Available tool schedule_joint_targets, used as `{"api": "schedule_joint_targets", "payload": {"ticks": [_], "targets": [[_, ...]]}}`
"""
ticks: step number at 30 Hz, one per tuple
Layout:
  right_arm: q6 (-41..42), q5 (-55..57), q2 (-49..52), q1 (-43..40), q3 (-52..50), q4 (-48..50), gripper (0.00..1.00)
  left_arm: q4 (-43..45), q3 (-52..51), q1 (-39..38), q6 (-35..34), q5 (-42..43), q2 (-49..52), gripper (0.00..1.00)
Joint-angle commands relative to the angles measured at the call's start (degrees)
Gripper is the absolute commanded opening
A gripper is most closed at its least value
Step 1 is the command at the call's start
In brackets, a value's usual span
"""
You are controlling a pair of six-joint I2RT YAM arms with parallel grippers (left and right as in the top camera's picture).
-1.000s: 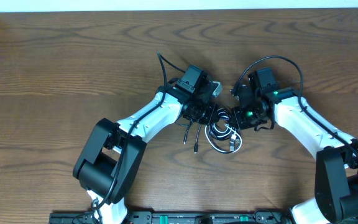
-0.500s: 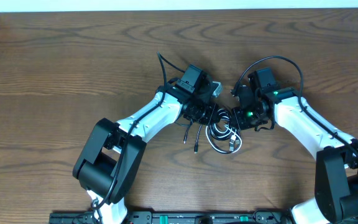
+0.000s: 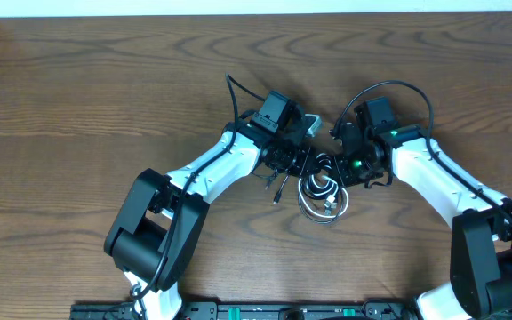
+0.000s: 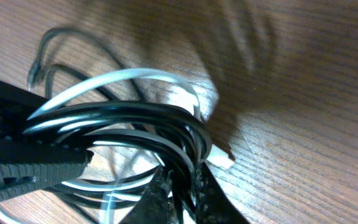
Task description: Untangle cables
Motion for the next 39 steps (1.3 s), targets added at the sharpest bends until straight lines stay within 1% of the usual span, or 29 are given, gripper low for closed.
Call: {"api": "schedule_joint_targets", "payload": {"ticks": [1, 5, 7, 12, 14, 16, 24, 29, 33, 39], "targets": [[0.0, 3.3, 0.3, 0.5, 0.1, -0.4, 0.01, -0.2, -0.1, 0.1, -0.1, 2.7, -1.5, 0.07], [0.3, 6.1, 0.3, 0.5, 0.1, -1.1, 0.01, -0.8, -0.1, 0.2, -0.1, 0.8, -1.5, 0.07], [1.6, 7.1, 0.3, 0.4, 0.1, -1.3, 0.01, -2.5, -0.1, 0.2, -0.1, -4.5, -1.5, 0.07], [1.9, 6.1, 0.3, 0.4, 0.1, -1.7, 0.01, -7.0, -0.1, 0.2, -0.2, -21.5, -1.5, 0.08], [1.9, 5.1, 0.3, 0.4, 0.1, -2.4, 0.01, -7.7, -0.1, 0.2, -0.2, -25.5, -1.5, 0.07], [1.4, 5.1, 0.3, 0.3, 0.2, -3.2, 0.01, -7.9, -0.1, 0.2, -0.4, -27.7, -1.5, 0.07], [1.3, 1.6, -2.0, -3.8, 0.7, -3.9, 0.01, -9.2, -0.1, 0.2, -0.4, -28.3, -1.5, 0.07], [2.6, 2.7, -4.8, -8.1, 0.7, -4.0, 0.01, -10.3, -0.1, 0.2, -0.4, -28.3, -1.5, 0.08], [7.2, 7.6, -5.8, -12.0, 0.7, -4.7, 0.01, -10.5, -0.1, 0.2, -0.4, -28.3, -1.5, 0.07], [13.8, 20.1, -5.8, -16.4, 0.7, -9.0, 0.01, -10.8, -0.1, 0.2, -0.4, -28.3, -1.5, 0.07]]}}
